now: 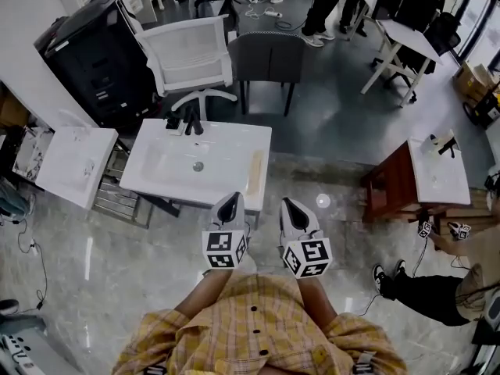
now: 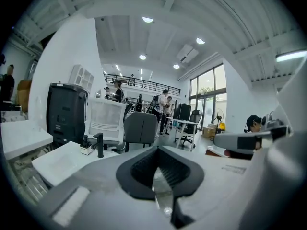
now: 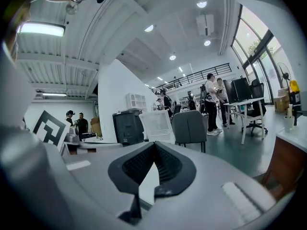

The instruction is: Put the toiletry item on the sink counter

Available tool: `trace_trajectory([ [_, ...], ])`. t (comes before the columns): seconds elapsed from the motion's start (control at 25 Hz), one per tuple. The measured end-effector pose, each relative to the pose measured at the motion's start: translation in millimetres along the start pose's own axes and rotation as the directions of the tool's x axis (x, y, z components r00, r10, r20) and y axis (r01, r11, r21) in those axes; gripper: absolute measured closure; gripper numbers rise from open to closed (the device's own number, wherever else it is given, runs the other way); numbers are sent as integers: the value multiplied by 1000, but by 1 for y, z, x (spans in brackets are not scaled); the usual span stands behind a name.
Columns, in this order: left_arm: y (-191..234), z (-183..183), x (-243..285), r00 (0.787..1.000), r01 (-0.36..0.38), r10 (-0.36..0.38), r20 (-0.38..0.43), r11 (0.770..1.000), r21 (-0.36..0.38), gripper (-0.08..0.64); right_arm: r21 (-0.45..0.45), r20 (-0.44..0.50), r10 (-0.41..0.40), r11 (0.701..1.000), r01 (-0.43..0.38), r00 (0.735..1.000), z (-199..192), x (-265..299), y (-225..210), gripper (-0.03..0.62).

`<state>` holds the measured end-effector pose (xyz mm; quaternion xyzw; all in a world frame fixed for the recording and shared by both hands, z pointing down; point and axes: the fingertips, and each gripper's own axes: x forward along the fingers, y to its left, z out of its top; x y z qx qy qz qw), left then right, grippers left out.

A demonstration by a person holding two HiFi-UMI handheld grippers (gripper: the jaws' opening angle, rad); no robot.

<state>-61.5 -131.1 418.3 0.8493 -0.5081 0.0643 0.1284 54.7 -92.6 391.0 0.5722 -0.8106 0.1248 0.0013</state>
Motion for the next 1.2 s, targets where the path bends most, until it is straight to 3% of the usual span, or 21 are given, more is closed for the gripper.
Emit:
trace_trajectory([
  [0.48, -23, 8, -26, 998, -7, 5, 65, 1000, 31, 560, -16, 42, 0, 1000, 1, 999, 7, -21, -1, 594],
  [0.72, -29, 5, -26, 998, 3, -5, 66, 999, 34, 560, -4, 57, -1, 1000, 1, 998, 8, -25, -6, 594],
  [0.96, -28, -1, -22, 999, -2, 3, 45, 1000, -8, 560, 17, 72, -3, 1000, 2, 997, 12, -30, -13, 594],
  [1.2, -34, -1, -14, 999, 5, -5, 48, 1000, 8, 560, 19, 75, -11, 1000, 10, 997, 13, -27, -24, 594],
])
